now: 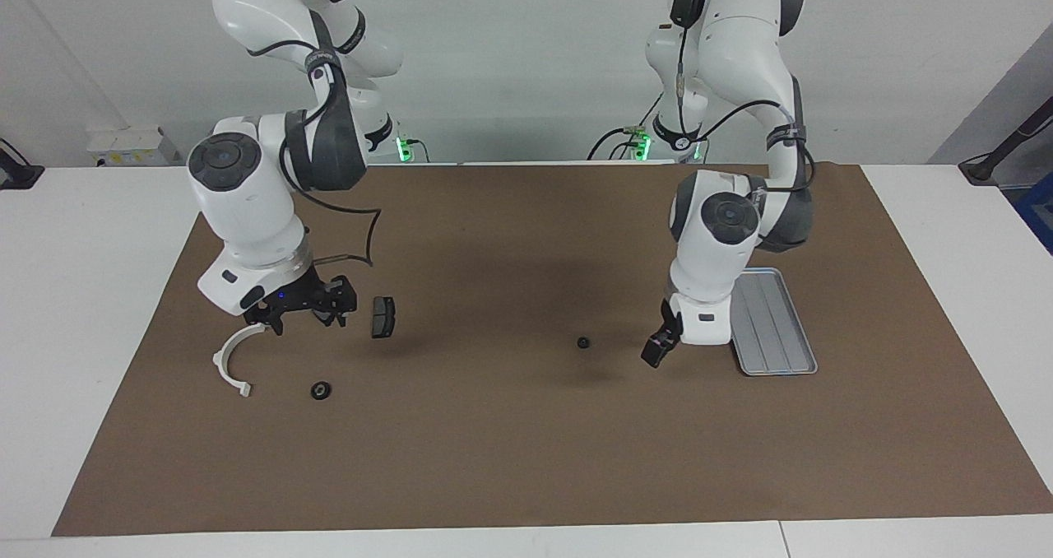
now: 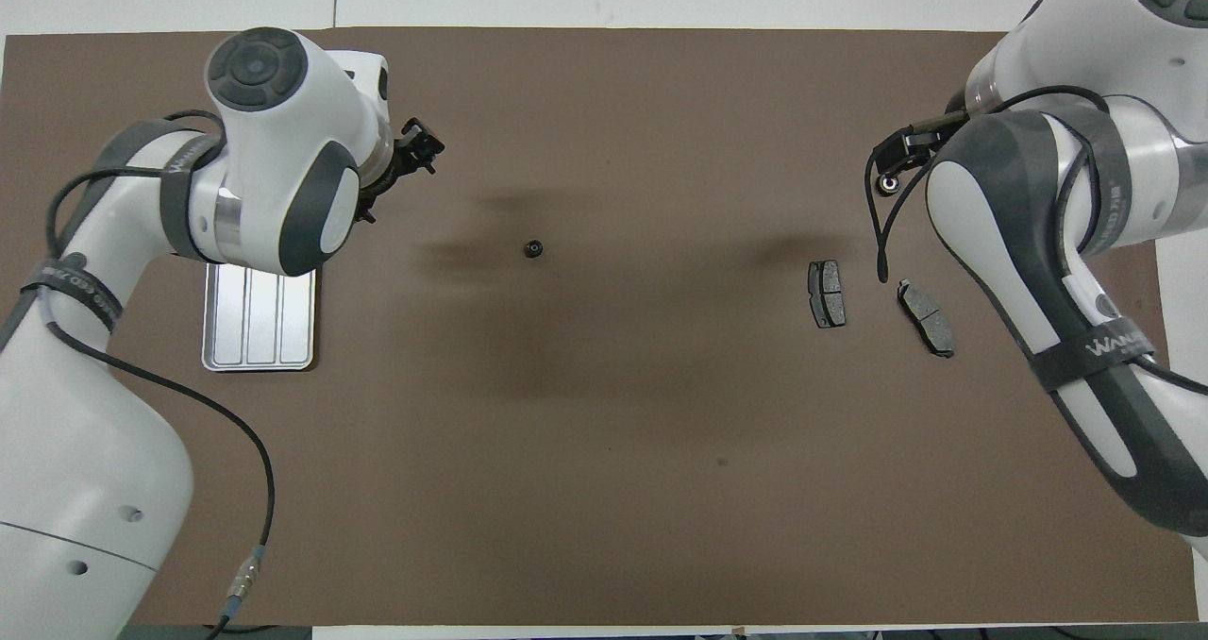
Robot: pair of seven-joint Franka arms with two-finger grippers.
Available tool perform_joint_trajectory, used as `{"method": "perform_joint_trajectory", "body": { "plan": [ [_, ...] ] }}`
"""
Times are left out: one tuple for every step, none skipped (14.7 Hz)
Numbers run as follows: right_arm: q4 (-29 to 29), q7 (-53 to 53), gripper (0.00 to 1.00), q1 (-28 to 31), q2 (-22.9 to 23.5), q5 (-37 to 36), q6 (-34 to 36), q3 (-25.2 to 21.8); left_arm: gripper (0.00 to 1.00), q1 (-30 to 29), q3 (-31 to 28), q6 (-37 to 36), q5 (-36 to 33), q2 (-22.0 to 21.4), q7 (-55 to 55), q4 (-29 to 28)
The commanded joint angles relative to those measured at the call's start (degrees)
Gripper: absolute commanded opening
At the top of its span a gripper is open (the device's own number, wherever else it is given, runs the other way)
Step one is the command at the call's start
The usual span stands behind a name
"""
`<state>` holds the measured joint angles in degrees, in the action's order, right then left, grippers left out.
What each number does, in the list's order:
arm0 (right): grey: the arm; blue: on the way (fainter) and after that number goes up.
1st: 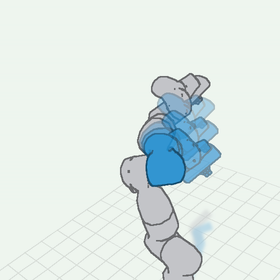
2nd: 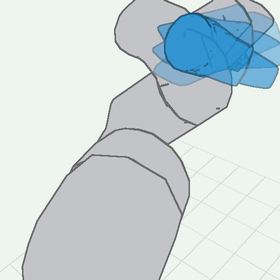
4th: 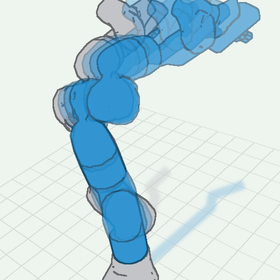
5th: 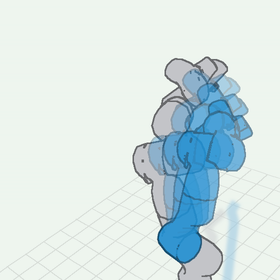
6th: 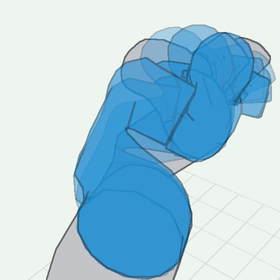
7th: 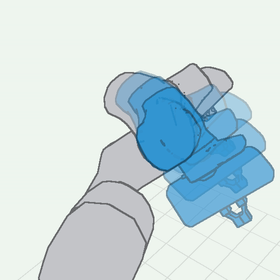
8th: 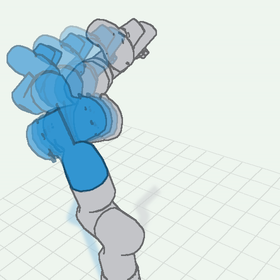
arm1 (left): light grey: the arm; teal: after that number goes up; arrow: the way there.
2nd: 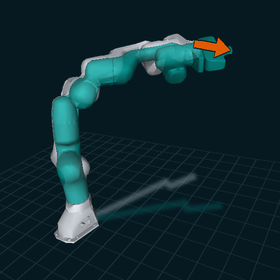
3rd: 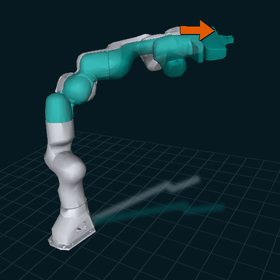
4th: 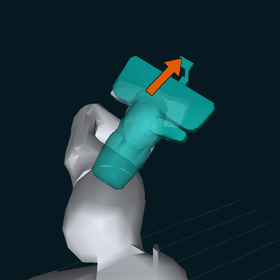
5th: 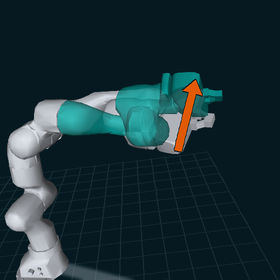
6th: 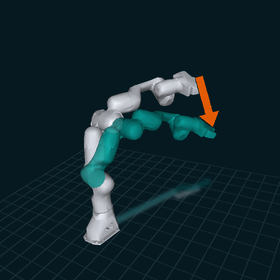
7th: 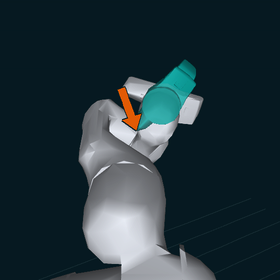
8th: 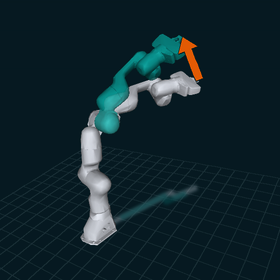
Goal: Place bearing gear from tray to pile
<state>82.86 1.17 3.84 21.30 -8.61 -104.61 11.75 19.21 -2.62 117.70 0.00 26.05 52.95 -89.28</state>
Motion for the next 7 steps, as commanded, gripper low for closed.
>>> {"method": "perform_joint_trajectory", "body": {
  "plan": [
    [-4.02, 6.8, 1.0, -1.63, 2.52, -0.7, 2.3, 0.3, 1.0, -3.91, 0.6, -1.5, -0.7, -7.48, -6.35, -6.68],
    [-4.02, 11.7, 1.0, -3.64, 2.52, -0.88, 2.39, 0.3, 1.0, -5.49, 0.68, -2.11, -0.62, -9.59, -9.07, -8.27],
    [-4.02, 16.71, 1.0, -5.66, 2.61, -0.62, 2.57, 0.3, 1.0, -6.98, 0.69, -2.99, -0.44, -11.27, -12.14, -9.06],
    [-4.02, 20.85, 1.0, -7.34, 2.78, -0.79, 2.48, 0.3, 1.0, -8.22, 0.69, -5.0, -0.35, -12.76, -14.87, -9.33],
    [-4.02, 24.72, 1.0, -9.44, 3.13, -0.88, 2.39, 0.3, 1.0, -9.36, 0.69, -7.37, -0.35, -14.08, -17.25, -9.08],
    [-3.93, 27.81, 1.0, -11.29, 3.57, -0.88, 1.87, 0.3, 1.0, -10.41, 0.69, -9.31, -0.27, -15.66, -19.71, -9.25],
    [-3.93, 29.93, 1.0, -12.53, 4.36, -0.71, 1.69, 0.3, 1.0, -11.56, 0.69, -11.24, -0.18, -16.81, -21.56, -8.9]
  ]
}}
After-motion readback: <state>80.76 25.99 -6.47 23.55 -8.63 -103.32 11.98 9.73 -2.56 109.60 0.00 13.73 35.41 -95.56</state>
